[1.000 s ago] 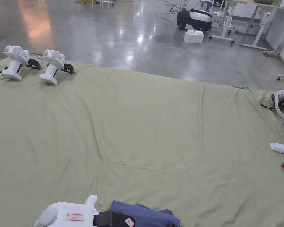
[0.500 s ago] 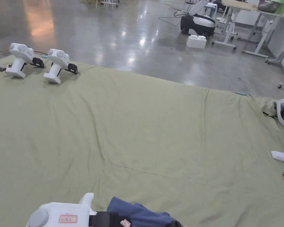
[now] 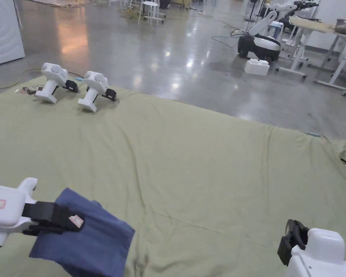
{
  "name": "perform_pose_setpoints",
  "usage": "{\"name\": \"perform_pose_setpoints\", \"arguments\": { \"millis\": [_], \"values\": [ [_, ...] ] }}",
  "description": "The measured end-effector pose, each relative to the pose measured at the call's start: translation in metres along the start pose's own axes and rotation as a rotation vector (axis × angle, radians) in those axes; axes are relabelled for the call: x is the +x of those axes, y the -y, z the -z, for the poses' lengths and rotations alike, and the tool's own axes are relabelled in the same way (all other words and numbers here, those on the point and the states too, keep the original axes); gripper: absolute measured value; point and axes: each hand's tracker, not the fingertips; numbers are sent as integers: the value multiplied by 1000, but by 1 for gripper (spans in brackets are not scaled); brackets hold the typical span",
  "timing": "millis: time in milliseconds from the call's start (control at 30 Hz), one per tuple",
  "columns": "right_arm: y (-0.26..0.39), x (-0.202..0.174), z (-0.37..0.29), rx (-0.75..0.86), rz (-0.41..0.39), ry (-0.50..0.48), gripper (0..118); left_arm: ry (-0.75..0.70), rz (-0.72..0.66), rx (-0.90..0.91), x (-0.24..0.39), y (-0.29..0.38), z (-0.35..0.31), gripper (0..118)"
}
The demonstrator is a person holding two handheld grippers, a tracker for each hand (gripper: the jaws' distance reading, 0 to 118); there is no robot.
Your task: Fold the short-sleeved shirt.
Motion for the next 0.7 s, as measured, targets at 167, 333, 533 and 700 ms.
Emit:
{"name": "perform_pose_setpoints", "arguments": {
  "millis": [167, 333, 533, 700],
  "values": [
    [-20, 17, 0, 36, 8, 27, 9, -190, 13, 38, -27, -19, -24, 25],
    [-23, 23, -3, 47, 20, 36, 9, -381, -29, 52, -38, -48, -102, 25],
    [-11, 23, -5, 22, 19, 30, 9, -536, -108, 0, -110, -70, -114, 26],
    [-4, 23, -4, -6, 30, 30, 8, -662, -127, 28, -79, -51, -112, 27]
  ]
}}
